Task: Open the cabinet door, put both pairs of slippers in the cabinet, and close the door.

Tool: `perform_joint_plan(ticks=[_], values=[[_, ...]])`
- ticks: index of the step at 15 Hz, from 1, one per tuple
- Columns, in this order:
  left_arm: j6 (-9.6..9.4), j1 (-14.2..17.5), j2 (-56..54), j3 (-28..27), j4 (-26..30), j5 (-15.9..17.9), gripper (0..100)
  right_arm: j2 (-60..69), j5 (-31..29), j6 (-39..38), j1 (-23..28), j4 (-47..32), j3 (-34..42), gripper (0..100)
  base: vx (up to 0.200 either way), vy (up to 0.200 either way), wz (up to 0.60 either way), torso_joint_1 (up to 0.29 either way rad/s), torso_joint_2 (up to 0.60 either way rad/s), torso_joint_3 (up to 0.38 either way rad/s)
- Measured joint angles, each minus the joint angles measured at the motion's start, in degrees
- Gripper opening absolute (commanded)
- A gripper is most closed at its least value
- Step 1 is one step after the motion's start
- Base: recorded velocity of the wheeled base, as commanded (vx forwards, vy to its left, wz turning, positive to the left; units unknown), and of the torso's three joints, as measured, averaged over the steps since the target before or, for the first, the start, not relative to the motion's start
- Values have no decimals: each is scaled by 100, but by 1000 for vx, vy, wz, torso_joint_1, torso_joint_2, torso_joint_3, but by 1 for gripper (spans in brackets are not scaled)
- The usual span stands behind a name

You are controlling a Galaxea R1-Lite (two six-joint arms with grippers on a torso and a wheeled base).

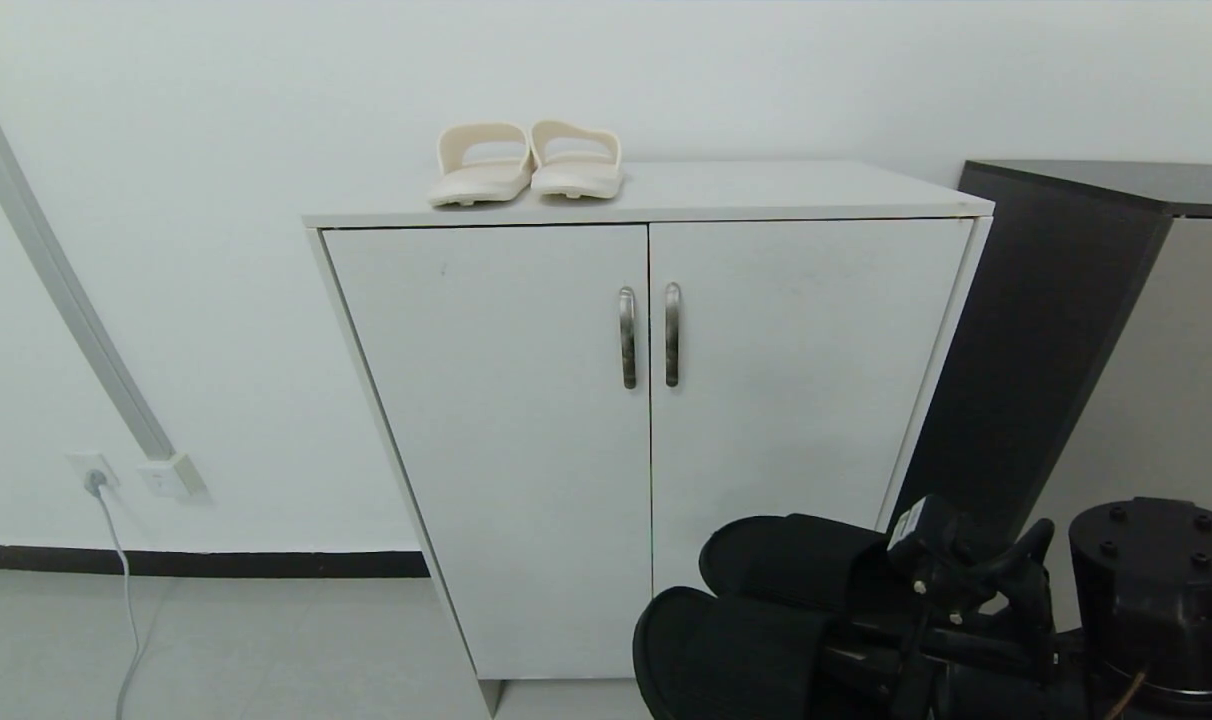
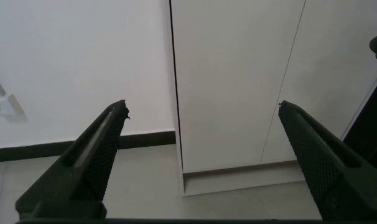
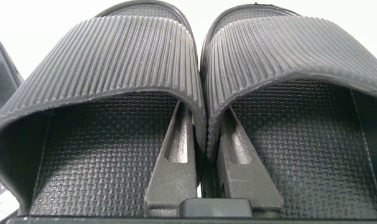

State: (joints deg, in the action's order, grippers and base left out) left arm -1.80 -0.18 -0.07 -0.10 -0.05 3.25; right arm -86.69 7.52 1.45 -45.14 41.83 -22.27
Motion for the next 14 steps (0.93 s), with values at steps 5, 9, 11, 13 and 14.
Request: perform_joint_plan(ticks=[5, 9, 11, 13, 14], values=[[-13, 0, 18, -15, -2, -20, 100, 2, 2, 2, 0, 0, 12, 0, 0, 0, 0, 0, 0, 0], [35, 0, 155, -199, 2, -44, 100, 2, 2, 2, 0, 78, 59, 0, 0, 0, 0, -12, 69, 70], [319, -44, 340, -742, 49, 13, 100, 2, 2, 7, -6, 90, 61, 0, 0, 0, 0, -1, 28, 25], [347, -138, 834, -1084, 59, 254, 100, 2, 2, 11, -11, 106, 67, 0, 0, 0, 0, 0, 0, 0], [344, -193, 1159, -1164, -60, 432, 100, 2, 2, 11, -11, 112, 76, 0, 0, 0, 0, 0, 0, 0]])
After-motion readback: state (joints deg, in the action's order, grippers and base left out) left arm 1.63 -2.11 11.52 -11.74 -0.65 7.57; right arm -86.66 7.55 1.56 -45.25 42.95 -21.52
